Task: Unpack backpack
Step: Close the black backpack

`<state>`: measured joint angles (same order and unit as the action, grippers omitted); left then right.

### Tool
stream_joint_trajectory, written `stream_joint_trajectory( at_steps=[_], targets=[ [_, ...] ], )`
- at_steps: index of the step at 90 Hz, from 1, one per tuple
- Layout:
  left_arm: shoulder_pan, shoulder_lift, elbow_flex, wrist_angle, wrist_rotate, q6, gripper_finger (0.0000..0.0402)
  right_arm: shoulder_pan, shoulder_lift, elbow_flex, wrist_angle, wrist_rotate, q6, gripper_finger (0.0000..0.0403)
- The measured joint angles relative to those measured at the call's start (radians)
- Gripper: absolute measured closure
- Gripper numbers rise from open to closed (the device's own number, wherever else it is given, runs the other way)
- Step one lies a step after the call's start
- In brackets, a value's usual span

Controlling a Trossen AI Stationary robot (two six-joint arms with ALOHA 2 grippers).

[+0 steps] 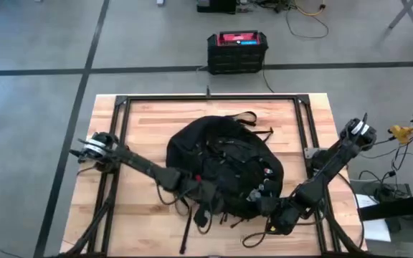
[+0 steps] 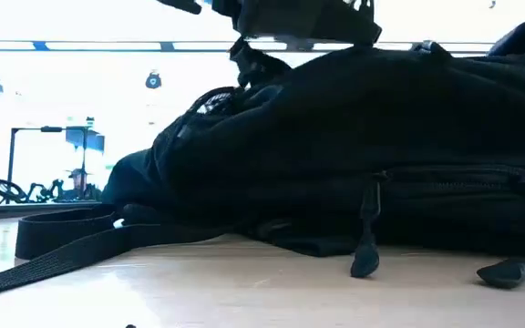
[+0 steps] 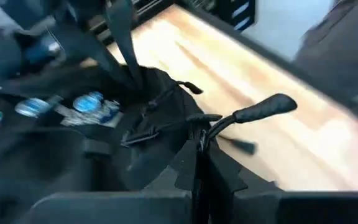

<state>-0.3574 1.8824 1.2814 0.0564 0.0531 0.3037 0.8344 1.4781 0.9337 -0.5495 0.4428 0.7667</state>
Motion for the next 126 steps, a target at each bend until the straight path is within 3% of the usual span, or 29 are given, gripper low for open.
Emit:
stream_joint_trajectory(
  at_steps=[15,38,48,61,74,96,118,126],
  targets=[
    [0.012,0.000,-0.081,0.188,0.104,-0.076,0.0402,0.001,0.001,0.032,0.053,0.060,-0.080,0.0403],
    [0.009,-0.002,-0.071,0.204,0.145,-0.127,0.0402,-0.091,0.067,0.030,0.427,0.100,-0.303,0.0403],
    [0.001,-0.003,-0.070,0.169,0.140,-0.040,0.0401,-0.121,0.134,0.033,0.494,0.065,-0.337,0.0403],
    [-0.022,-0.009,-0.029,-0.046,0.144,0.262,0.0401,-0.126,0.197,0.041,0.462,0.018,-0.257,0.0403],
    [-0.042,-0.013,0.046,-0.261,0.030,0.386,0.0401,-0.107,0.212,0.043,0.390,-0.037,-0.147,0.0403],
    [-0.042,-0.021,0.086,-0.498,-0.097,0.381,0.0401,-0.058,0.166,0.039,0.283,-0.072,0.012,0.0403],
    [-0.048,-0.058,0.066,-0.848,-0.192,0.175,0.0400,-0.044,0.109,0.032,0.155,-0.087,0.055,0.0403],
    [-0.057,-0.066,0.051,-0.837,-0.202,0.122,0.0400,-0.044,0.090,0.035,0.139,-0.060,0.032,0.0403]
  ],
)
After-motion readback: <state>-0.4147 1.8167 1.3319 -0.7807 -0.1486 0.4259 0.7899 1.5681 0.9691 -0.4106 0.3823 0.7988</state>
